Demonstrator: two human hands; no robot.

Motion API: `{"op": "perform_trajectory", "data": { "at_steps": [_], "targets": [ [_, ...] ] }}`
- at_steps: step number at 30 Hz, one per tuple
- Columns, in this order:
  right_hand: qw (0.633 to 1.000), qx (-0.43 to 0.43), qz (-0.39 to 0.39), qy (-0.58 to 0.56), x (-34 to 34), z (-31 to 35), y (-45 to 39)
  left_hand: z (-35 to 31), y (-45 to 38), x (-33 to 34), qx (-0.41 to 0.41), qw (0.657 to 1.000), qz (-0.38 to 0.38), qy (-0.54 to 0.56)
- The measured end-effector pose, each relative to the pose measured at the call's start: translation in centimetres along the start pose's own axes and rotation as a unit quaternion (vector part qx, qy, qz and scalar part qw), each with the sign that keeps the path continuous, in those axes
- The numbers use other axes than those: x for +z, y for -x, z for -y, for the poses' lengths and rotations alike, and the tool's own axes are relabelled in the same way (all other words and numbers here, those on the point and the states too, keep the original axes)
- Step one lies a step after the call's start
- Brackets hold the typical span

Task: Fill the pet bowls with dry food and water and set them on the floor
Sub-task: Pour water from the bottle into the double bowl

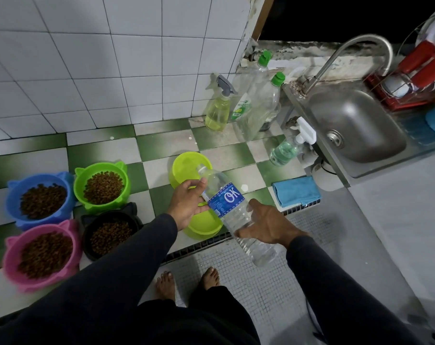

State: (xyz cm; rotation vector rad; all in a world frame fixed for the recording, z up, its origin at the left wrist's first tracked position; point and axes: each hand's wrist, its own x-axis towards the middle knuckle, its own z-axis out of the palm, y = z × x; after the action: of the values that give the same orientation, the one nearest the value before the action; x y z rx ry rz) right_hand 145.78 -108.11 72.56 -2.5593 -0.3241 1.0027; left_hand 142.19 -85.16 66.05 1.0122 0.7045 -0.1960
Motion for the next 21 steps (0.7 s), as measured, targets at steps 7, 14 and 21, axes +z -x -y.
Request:
{"op": "perform_trajectory", "data": {
  "at_steps": [7,14,21],
  "targets": [
    [0.995,-0.053,-0.068,-0.045,-0.3,0.0,-0.5,-3.1,0.5,0.9,0.048,0.999,0.020,-0.004],
    [0.984,-0.061,-0.135,-0.104,-1.1,0.3,-1.8,-7.3,1.4,3.2,0.099,0.993,0.062,-0.024],
    [0.961,-0.075,-0.189,-0.189,-2.6,0.6,-3.3,-10.9,2.4,7.0,0.177,0.976,0.104,-0.072]
  ]
}}
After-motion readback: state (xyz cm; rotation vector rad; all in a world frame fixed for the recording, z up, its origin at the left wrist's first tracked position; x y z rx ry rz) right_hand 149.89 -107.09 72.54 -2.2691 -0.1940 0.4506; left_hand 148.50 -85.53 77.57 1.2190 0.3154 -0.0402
